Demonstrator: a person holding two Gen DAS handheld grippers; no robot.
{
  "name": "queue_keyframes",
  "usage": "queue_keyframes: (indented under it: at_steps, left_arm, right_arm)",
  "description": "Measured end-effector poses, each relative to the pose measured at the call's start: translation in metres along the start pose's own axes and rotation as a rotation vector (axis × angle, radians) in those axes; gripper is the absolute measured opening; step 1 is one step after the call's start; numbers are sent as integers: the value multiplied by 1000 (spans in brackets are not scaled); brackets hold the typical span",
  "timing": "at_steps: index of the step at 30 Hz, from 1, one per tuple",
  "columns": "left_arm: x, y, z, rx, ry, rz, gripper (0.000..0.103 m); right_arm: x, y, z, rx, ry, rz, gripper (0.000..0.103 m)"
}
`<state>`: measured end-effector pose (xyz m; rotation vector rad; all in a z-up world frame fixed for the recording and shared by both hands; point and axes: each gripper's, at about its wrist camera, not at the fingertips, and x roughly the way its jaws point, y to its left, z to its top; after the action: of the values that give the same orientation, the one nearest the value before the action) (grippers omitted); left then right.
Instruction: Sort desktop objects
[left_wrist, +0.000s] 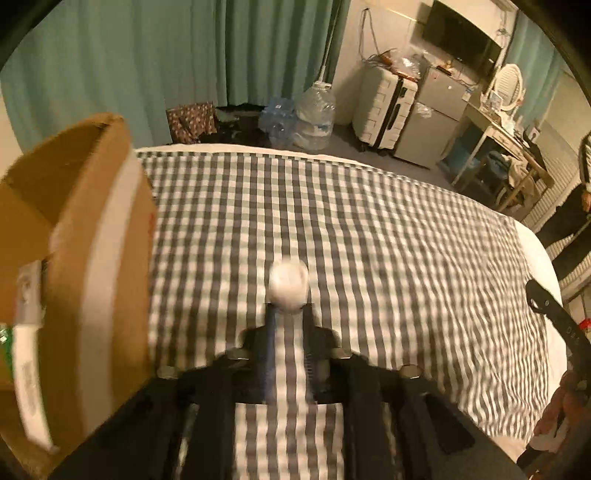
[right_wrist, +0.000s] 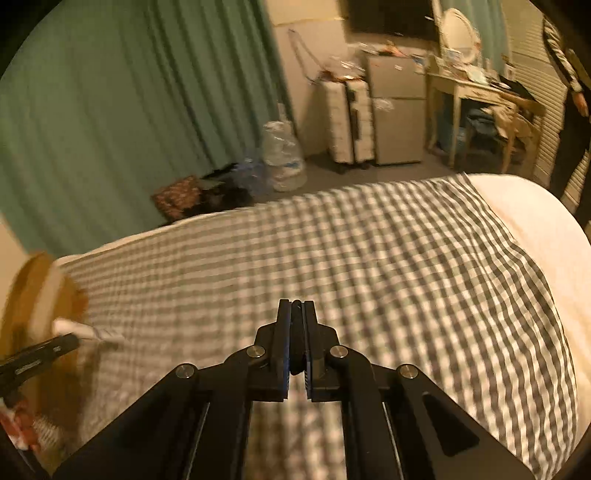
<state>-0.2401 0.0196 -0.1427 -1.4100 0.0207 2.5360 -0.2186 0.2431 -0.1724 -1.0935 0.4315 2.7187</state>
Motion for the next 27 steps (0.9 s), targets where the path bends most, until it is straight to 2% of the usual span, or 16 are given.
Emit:
queue_keyframes:
  at_steps: [2, 7, 9, 11, 12, 13, 17, 20, 22, 26, 27]
  left_arm:
    - [-24, -1, -8, 22, -34, -10, 3]
    - [-54, 2, -21, 34, -45, -46, 3]
    - [-57, 5, -30, 30, -46, -41, 8]
    - [-49, 4, -39, 65, -28, -7, 30]
    - [-43, 2, -40, 77, -23, 6, 48]
    - [-36, -1, -42, 88, -22, 19, 55]
    - [3, -4, -43, 56, 25, -4, 55]
    - [37, -3, -45, 45, 56, 22, 55]
    - [62, -3, -42, 33, 80, 22, 49]
    - [96, 0, -41, -2, 136, 9, 48]
    - [98, -1, -42, 4, 130, 11, 45]
  right_arm:
    - [-25, 15, -3, -20, -23, 28, 5]
    - [-75, 44, -8, -40, -64, 107, 5]
    - [-86, 53, -11, -57, -78, 107, 5]
    - [-89, 62, -15, -74, -77, 113, 5]
    - [-89, 65, -16, -80, -75, 115, 5]
    - [-86, 68, -18, -85, -66, 120, 5]
    - [-72, 74, -27, -92, -36, 128, 5]
    - [-57, 71, -31, -94, -11, 131, 5]
    - [-46, 68, -35, -96, 9, 130, 5]
    - [-28, 60, -37, -84, 44, 137, 5]
    - [-24, 58, -37, -79, 52, 135, 5]
